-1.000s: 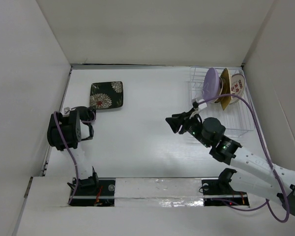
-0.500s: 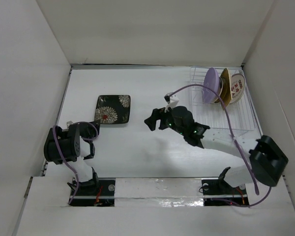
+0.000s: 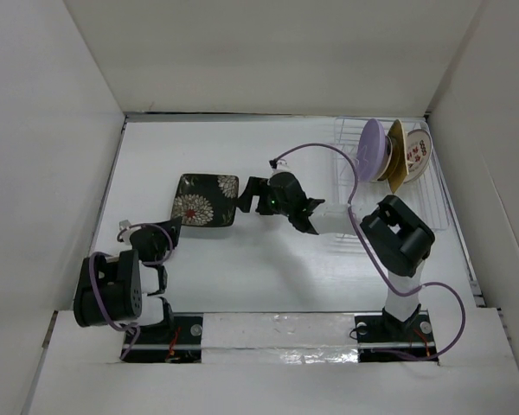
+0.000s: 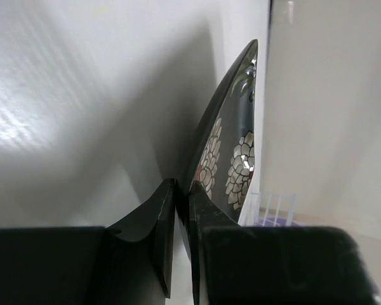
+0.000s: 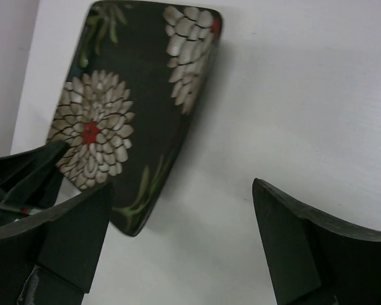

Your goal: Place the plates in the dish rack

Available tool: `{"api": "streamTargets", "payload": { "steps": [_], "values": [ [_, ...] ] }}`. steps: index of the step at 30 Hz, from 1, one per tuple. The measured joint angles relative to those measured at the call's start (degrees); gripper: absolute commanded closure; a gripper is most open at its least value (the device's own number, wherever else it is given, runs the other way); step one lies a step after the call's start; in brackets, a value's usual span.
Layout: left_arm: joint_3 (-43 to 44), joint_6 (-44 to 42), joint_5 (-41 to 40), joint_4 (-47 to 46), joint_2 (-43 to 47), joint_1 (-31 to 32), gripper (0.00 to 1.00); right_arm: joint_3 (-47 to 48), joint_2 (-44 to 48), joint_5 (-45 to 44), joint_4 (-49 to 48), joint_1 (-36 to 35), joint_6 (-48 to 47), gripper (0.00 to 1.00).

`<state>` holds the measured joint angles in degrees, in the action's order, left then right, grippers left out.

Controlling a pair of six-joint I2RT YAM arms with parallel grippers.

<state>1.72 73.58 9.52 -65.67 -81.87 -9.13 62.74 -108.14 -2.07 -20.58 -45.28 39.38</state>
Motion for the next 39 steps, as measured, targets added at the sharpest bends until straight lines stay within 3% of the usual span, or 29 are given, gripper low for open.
{"api": "streamTargets", "payload": {
  "steps": [13, 18, 21, 22, 24, 29, 30, 32, 35, 36, 39],
  "values": [
    [-0.3, -0.3, 4.5, 1.5, 20.7, -0.4, 1.00, -1.8, -0.3, 7.9, -9.7, 1.4, 6.0, 0.01],
    [-0.3, -0.4, 6.7, 1.2, 24.9, -0.4, 1.00, -1.6, -0.3, 11.5, -13.4, 1.6, 6.8, 0.06],
    [-0.3, 0.1, 8.3, 1.3, 25.9, -0.4, 1.00, -0.8, -0.6, 12.9, -14.8, 1.8, 7.2, 0.16],
    [-0.3, 0.2, 9.1, 1.4, 26.4, -0.4, 1.00, -0.2, -0.9, 13.2, -15.6, 1.8, 7.5, 0.33],
    [-0.3, 0.0, 10.4, 1.8, 27.7, -0.4, 1.00, 0.7, -1.4, 14.2, -17.7, 2.0, 8.1, 0.46],
    [-0.3, -0.8, 12.2, 6.6, 31.8, -1.0, 1.00, 1.0, -1.4, 16.3, -21.9, 2.1, 10.6, 0.95],
    [-0.3, -0.6, 12.6, 7.7, 32.5, -1.2, 1.00, 1.0, -1.3, 17.0, -23.4, 2.1, 10.5, 1.00],
    [0.0, -1.6, 13.5, 9.7, 34.5, -1.3, 1.00, -0.2, 0.5, 16.9, -23.6, 2.2, 11.3, 1.00],
    [1.8, -3.2, 17.4, 14.7, 37.3, -1.0, 0.70, -2.6, 4.9, 16.0, -20.9, 2.6, 9.7, 1.00],
    [3.1, -4.2, 19.0, 16.5, 38.0, -0.9, 0.55, -3.0, 7.1, 15.5, -18.2, 2.9, 8.8, 1.00],
    [7.9, -7.8, 23.1, 22.4, 40.6, -0.5, 0.40, -3.2, 14.9, 12.3, -8.1, 4.7, 3.8, 1.00]
  ]
}}
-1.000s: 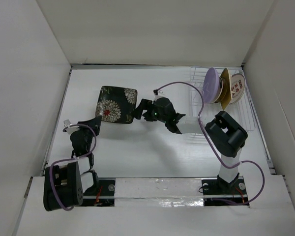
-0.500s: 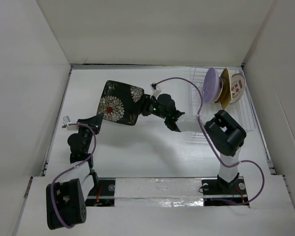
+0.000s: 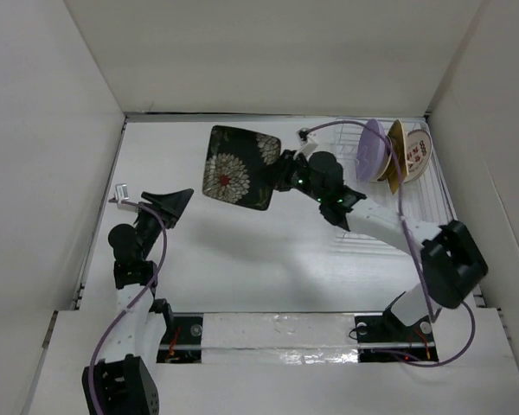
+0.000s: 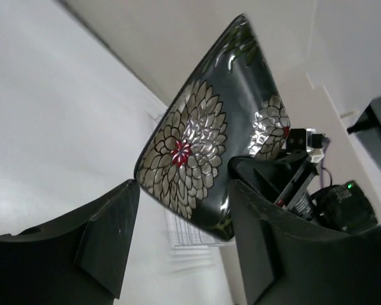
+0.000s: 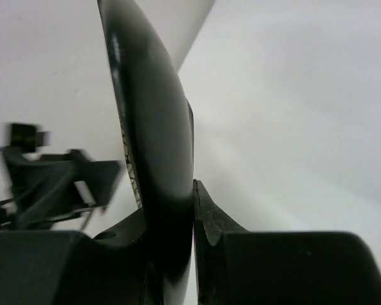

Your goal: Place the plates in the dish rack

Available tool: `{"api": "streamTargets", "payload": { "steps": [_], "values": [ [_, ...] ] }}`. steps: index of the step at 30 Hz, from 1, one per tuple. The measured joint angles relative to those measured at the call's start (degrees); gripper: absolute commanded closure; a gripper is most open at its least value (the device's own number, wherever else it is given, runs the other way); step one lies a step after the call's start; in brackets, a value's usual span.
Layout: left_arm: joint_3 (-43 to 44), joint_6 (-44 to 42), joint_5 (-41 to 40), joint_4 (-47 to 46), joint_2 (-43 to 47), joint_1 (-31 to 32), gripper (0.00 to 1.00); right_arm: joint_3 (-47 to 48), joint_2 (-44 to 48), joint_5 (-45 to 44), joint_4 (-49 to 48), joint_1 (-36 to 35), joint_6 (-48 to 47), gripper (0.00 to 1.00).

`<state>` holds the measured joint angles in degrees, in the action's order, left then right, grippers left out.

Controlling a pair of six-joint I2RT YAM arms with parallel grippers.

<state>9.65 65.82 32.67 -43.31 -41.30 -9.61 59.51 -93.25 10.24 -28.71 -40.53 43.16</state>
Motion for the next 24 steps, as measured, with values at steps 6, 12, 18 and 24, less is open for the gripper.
{"api": "streamTargets", "payload": {
  "steps": [6, 12, 18, 24],
  "values": [
    [12.6, -10.7, 5.0, 10.7, 4.5, 2.4, 0.38, 1.3, 15.5, -16.9, 18.3, 8.0, -14.5, 1.00],
    [20.9, -23.8, 9.0, 25.1, 5.2, 9.6, 0.38, 6.1, 18.1, -39.0, 28.1, 14.5, -27.7, 1.00],
    [24.6, -37.0, 3.0, 37.6, 9.4, 20.9, 0.38, 14.2, 12.4, -50.9, 34.9, 19.0, -37.3, 1.00],
    [24.8, -43.7, -4.0, 43.5, 13.0, 24.4, 0.38, 32.8, 2.6, -52.9, 47.7, 20.3, -41.3, 1.00]
  ]
}}
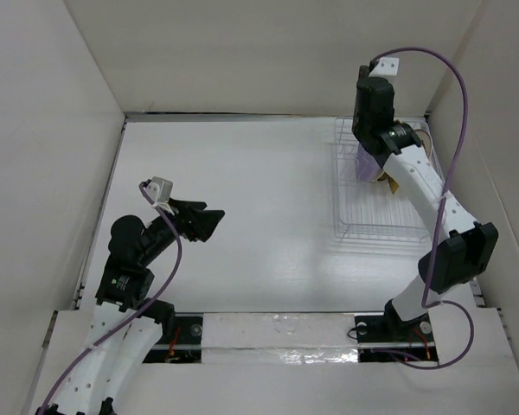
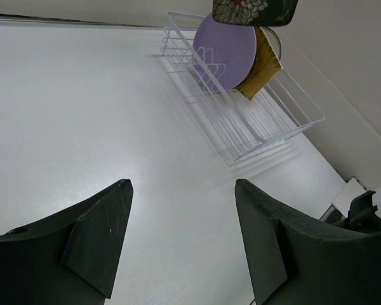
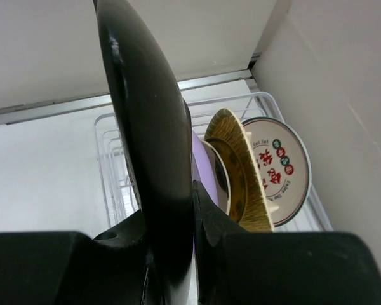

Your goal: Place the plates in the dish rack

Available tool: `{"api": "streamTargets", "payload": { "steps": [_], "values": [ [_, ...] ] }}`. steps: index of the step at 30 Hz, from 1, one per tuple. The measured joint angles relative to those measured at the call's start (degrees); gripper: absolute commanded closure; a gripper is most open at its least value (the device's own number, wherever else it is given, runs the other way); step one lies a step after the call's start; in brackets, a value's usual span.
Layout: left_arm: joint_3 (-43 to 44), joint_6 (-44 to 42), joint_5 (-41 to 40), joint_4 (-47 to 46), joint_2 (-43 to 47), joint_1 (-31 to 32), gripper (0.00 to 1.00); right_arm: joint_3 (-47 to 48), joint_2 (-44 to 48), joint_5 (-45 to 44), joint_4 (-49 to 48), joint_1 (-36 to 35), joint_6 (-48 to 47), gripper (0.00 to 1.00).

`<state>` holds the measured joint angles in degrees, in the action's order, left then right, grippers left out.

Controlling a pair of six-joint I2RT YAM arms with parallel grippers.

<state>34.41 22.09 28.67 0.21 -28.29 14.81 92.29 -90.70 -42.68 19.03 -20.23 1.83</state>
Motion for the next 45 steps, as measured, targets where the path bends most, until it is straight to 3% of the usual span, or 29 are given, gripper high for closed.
{"api": "streamTargets", "payload": {
  "steps": [5, 14, 32, 45],
  "values": [
    [0.2, -2.6, -4.3, 3.6, 0.0, 3.6, 0.38, 13.1, -3.8, 0.8, 13.7, -0.3, 0.0, 1.00],
    [0.2, -4.1, -7.9, 6.0, 0.0, 5.4, 0.38, 13.4, -5.3, 3.8, 26.6, -0.4, 1.4, 1.00],
    [0.2, -4.2, -9.4, 6.5, -1.7, 5.4, 0.37, 8.8, -11.0, 12.7, 27.0, 2.7, 5.1, 1.00],
    [0.2, -4.2, -9.6, 6.5, -2.3, 5.4, 0.37, 3.2, -2.8, 12.5, 24.2, 3.8, 5.9, 1.00]
  ]
}}
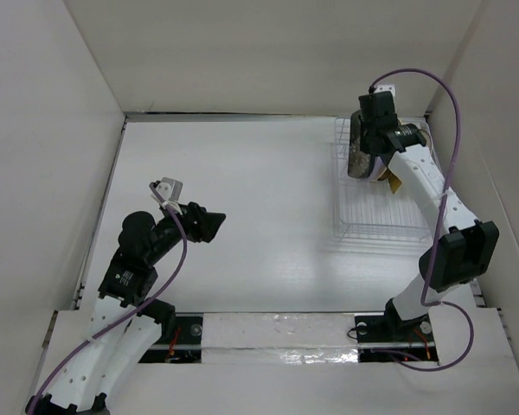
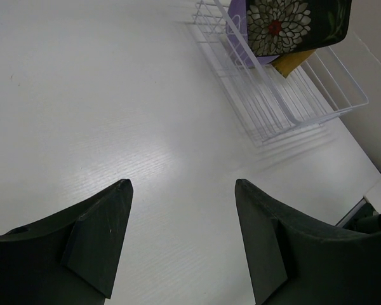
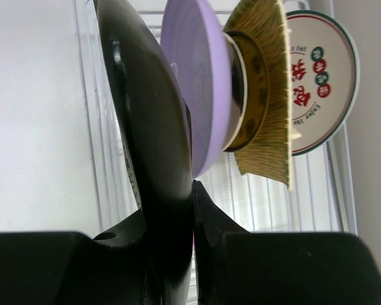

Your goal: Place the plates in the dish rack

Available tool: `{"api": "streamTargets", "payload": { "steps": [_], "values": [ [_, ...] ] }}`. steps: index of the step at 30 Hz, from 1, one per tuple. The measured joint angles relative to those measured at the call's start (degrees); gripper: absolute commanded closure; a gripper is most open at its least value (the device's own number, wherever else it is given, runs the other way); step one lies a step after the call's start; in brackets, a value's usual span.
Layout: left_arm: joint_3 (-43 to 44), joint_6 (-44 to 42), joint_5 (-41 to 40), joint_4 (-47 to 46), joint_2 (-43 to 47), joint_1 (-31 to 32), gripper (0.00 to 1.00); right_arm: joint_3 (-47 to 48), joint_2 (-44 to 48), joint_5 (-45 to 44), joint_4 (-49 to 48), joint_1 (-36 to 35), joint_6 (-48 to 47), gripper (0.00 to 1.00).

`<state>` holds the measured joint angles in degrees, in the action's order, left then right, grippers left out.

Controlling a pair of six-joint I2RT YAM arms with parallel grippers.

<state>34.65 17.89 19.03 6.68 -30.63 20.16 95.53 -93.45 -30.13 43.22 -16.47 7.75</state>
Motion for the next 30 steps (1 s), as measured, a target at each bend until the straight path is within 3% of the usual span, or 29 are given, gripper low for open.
{"api": "streamTargets", "payload": {
  "steps": [14, 20, 22, 23, 26, 30],
  "values": [
    [0.0, 0.0, -0.5, 0.0, 0.1, 0.0, 0.37, -2.7, -5.0, 0.2, -0.8, 1.9, 0.0, 1.00],
    [0.0, 0.0, -0.8, 0.0, 0.1, 0.0, 0.37, 1.2, -9.7, 1.0, 0.2, 1.9, 0.0, 1.00],
    [0.0, 0.0, -1.0, 0.0, 0.2, 0.0, 0.38, 2.6, -10.6, 0.6, 0.3, 1.9, 0.0, 0.89],
    [0.0, 0.0, -1.1, 0.0, 0.2, 0.0, 0.38, 3.2, -11.0, 0.3, 0.3, 1.9, 0.0, 0.74],
    [0.0, 0.0, -1.3, 0.0, 0.2, 0.0, 0.39, 5.0, -12.1, -0.8, -0.9, 1.9, 0.0, 0.52],
    [0.0, 0.0, -1.3, 0.0, 0.1, 0.0, 0.41, 7.4, -12.4, -2.2, -3.4, 2.1, 0.0, 0.39]
  ]
}}
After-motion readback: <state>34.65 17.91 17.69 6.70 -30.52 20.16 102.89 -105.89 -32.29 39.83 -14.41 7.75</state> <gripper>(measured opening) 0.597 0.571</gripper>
